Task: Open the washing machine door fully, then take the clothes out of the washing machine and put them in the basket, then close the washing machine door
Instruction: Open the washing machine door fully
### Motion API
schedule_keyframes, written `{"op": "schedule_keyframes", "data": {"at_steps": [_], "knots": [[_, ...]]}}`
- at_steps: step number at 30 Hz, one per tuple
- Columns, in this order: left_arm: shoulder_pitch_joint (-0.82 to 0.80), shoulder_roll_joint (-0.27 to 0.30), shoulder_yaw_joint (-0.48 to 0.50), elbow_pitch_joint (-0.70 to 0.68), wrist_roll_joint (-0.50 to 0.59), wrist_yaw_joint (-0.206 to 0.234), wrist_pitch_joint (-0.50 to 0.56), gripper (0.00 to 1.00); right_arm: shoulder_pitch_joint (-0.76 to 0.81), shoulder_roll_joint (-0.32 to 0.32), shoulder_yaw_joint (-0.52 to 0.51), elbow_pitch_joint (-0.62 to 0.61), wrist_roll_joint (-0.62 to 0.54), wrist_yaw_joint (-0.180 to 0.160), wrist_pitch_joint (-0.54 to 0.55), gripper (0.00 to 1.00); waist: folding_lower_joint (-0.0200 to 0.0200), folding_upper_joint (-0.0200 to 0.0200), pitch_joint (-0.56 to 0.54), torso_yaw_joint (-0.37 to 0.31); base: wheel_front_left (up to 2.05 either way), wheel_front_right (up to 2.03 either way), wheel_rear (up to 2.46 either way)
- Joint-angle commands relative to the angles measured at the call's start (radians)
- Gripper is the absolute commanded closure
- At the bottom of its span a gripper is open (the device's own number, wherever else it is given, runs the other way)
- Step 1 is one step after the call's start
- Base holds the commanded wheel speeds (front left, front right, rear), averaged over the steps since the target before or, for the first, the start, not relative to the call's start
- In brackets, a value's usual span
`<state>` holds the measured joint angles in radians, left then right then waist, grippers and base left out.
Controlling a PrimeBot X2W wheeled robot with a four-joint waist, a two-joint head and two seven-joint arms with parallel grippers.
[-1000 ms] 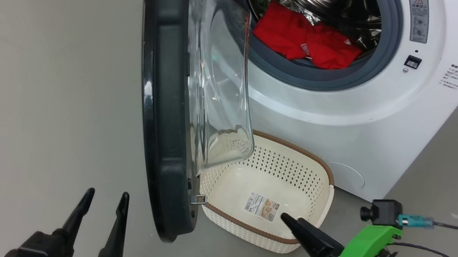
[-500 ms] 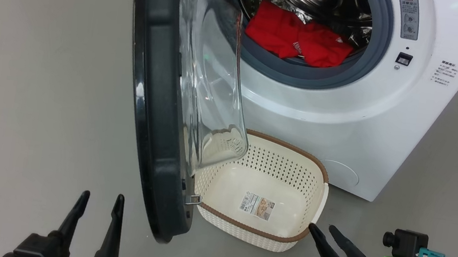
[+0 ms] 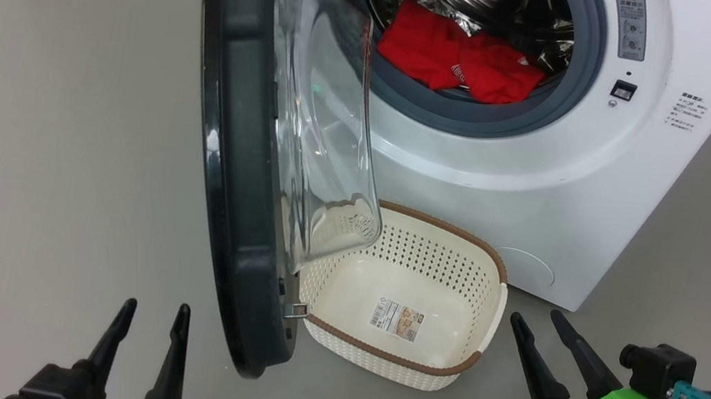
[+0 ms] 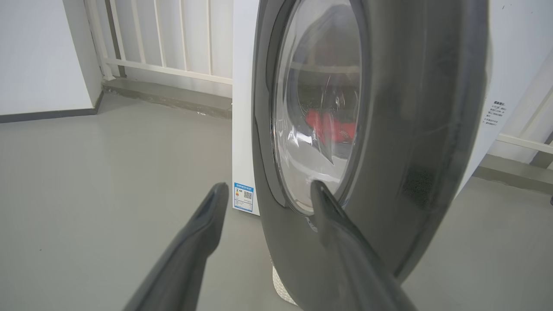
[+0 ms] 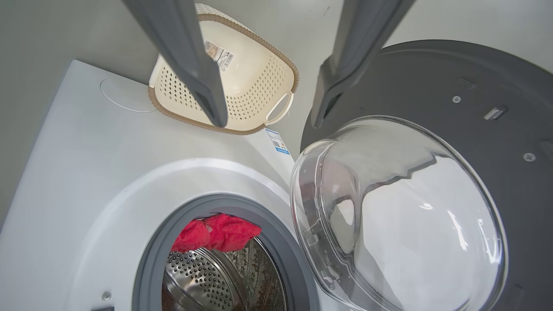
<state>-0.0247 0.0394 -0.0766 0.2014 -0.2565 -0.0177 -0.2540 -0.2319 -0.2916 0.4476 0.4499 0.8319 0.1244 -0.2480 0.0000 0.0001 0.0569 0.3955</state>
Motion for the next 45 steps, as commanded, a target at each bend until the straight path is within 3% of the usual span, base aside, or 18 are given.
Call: {"op": "schedule_keyframes", "data": {"at_steps": [1,7,13,31,32,33,40,45], "knots": [[-0.013,0.011,0.035,-0.021,-0.004,0.002,-0.008,0.00,0.011,0.002,-0.001,-0.030,-0.026,0.006,-0.014,0.00,0.0000,-0.0001,0.000,0.000,0.00,0.00,0.00],[-0.014,0.011,0.034,-0.020,-0.005,0.001,-0.008,0.00,0.070,0.064,-0.129,-0.094,-0.265,0.006,-0.014,0.00,0.0000,-0.0001,0.000,-0.001,0.00,0.00,0.00],[-0.016,0.011,0.034,-0.020,-0.006,0.003,-0.008,0.00,0.099,0.109,-0.211,-0.143,-0.397,0.006,-0.014,0.00,0.0000,-0.0001,0.002,-0.002,0.00,0.00,0.00],[-0.015,0.011,0.035,-0.027,0.004,0.003,-0.008,0.00,0.129,0.145,-0.276,-0.122,-0.477,0.006,-0.014,0.00,0.0000,-0.0001,-0.006,-0.004,0.00,0.00,0.00],[-0.019,0.011,0.042,-0.040,0.007,0.004,-0.008,0.62,0.129,0.146,-0.276,-0.123,-0.478,0.006,-0.014,0.00,0.0000,-0.0001,-0.008,-0.005,0.00,0.00,0.00],[-0.024,0.011,0.051,-0.060,0.006,0.006,-0.008,1.00,0.129,0.146,-0.278,-0.124,-0.480,0.006,-0.014,0.00,0.0000,-0.0001,-0.009,-0.005,0.00,0.00,0.00],[-0.068,0.011,0.108,-0.281,-0.004,0.025,-0.008,1.00,0.132,0.147,-0.278,-0.127,-0.486,0.006,-0.014,0.00,0.0000,-0.0001,-0.012,-0.004,0.00,0.00,0.00],[-0.086,0.011,0.043,-0.492,-0.003,0.023,-0.008,1.00,0.130,0.147,-0.274,-0.130,-0.492,0.006,-0.014,0.00,0.0000,-0.0001,-0.012,-0.009,0.00,0.00,0.00]]}}
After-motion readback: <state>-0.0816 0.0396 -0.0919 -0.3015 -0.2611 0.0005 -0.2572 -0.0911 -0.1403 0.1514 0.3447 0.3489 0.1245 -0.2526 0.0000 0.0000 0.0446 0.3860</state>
